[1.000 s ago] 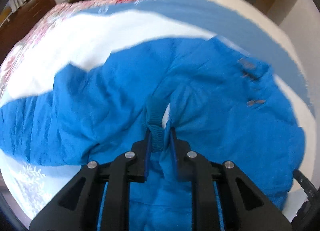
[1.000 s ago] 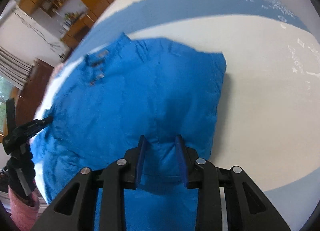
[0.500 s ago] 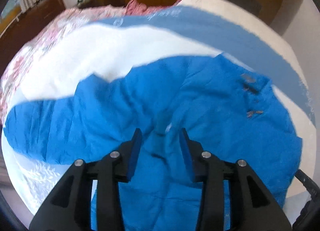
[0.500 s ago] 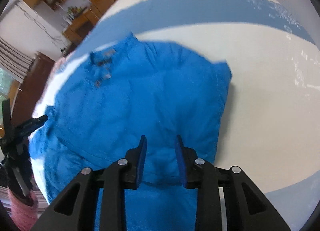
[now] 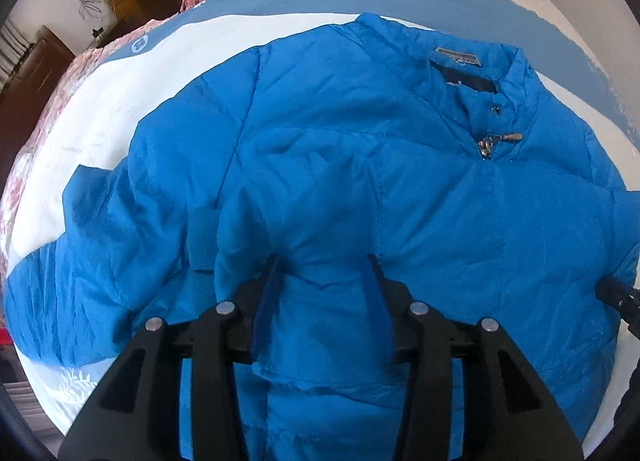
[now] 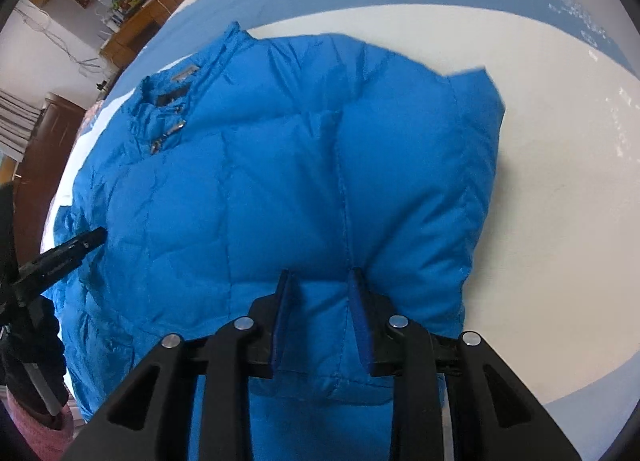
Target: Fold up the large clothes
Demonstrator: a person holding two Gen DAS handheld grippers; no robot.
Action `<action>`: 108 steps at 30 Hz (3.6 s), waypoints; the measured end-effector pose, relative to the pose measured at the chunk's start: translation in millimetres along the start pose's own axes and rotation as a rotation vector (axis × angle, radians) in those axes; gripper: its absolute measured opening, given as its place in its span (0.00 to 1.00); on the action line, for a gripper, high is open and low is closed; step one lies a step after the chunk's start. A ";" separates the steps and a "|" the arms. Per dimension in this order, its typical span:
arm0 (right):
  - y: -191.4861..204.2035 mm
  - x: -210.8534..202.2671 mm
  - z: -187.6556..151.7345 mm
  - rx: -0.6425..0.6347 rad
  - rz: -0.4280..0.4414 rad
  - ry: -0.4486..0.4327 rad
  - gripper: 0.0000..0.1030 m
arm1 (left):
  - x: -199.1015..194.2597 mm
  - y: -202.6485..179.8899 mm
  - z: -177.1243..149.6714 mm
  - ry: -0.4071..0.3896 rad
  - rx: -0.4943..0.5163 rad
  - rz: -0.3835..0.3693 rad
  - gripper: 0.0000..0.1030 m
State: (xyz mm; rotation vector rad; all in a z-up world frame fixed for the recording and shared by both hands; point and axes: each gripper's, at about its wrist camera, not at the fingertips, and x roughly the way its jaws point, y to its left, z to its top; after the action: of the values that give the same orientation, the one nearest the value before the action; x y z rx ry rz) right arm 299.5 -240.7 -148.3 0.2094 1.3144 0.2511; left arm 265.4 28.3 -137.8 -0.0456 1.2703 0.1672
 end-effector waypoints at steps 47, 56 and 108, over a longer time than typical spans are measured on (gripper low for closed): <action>20.9 -12.2 -21.0 -0.029 -0.042 0.045 0.41 | -41.9 457.0 -192.9 -0.130 -1.138 0.002 0.05; 34.5 -49.6 -27.6 -0.063 -0.038 -0.020 0.41 | -120.6 390.7 -143.2 -0.380 -0.885 -0.001 0.01; 131.5 -20.1 16.8 -0.160 0.188 0.078 0.70 | -69.4 107.1 -34.7 -0.184 -0.126 -0.259 0.35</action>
State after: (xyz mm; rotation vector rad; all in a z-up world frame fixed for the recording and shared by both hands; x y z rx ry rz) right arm 302.7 -121.4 -87.2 0.1890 1.3463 0.5270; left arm 196.6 122.7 -75.7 -0.2951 1.0582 0.0266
